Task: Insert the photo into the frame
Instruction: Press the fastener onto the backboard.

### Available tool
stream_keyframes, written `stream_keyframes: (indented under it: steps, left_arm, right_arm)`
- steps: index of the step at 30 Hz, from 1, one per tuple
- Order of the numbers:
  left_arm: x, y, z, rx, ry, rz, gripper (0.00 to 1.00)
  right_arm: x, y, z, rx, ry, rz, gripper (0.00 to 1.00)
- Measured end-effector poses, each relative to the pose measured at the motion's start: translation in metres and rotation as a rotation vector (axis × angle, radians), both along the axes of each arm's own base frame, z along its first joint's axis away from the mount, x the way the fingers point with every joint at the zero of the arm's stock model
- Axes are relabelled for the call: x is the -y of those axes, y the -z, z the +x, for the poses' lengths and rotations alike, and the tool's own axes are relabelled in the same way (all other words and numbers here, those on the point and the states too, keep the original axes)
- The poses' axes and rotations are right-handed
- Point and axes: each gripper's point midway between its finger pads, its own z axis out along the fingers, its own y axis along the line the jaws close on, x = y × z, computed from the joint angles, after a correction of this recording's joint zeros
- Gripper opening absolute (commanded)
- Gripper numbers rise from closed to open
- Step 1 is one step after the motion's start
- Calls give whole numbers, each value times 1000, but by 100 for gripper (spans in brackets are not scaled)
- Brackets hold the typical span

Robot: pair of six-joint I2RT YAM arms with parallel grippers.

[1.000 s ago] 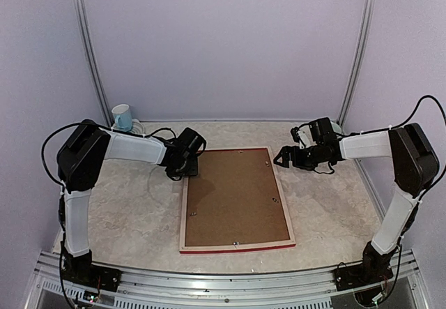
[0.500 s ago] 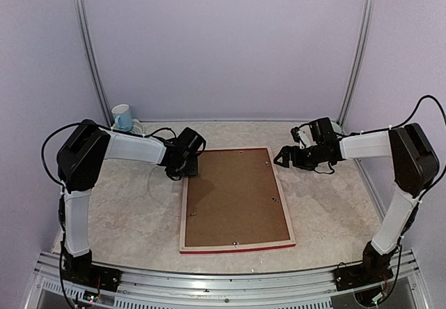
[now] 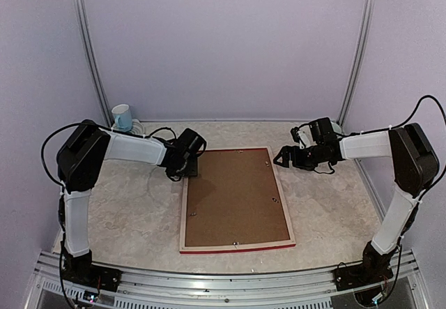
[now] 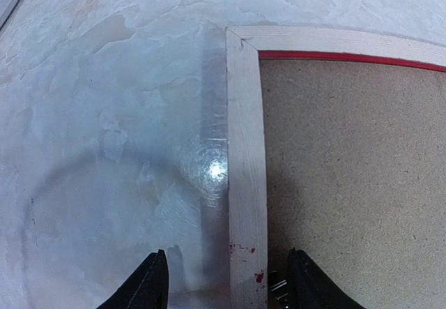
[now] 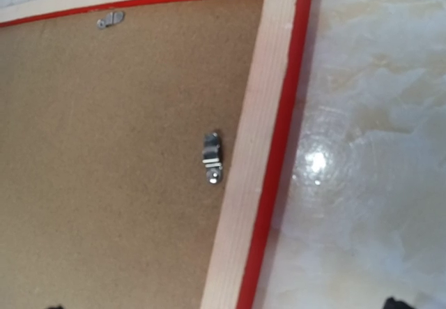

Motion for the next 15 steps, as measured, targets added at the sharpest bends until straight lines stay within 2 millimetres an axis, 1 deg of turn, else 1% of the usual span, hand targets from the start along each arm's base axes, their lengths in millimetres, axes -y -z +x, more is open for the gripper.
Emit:
stream_keyframes:
  steps: [5, 12, 15]
  left_arm:
    - [2, -4, -2, 19, 2, 19, 58]
    - [1, -21, 0, 63, -9, 34, 59]
    - [-2, -21, -1, 60, -15, 51, 59]
  right_arm:
    - [-1, 0, -1, -3, -1, 4, 99]
    - [-1, 0, -1, -4, -3, 8, 99]
    - [-1, 0, -1, -5, -5, 9, 99]
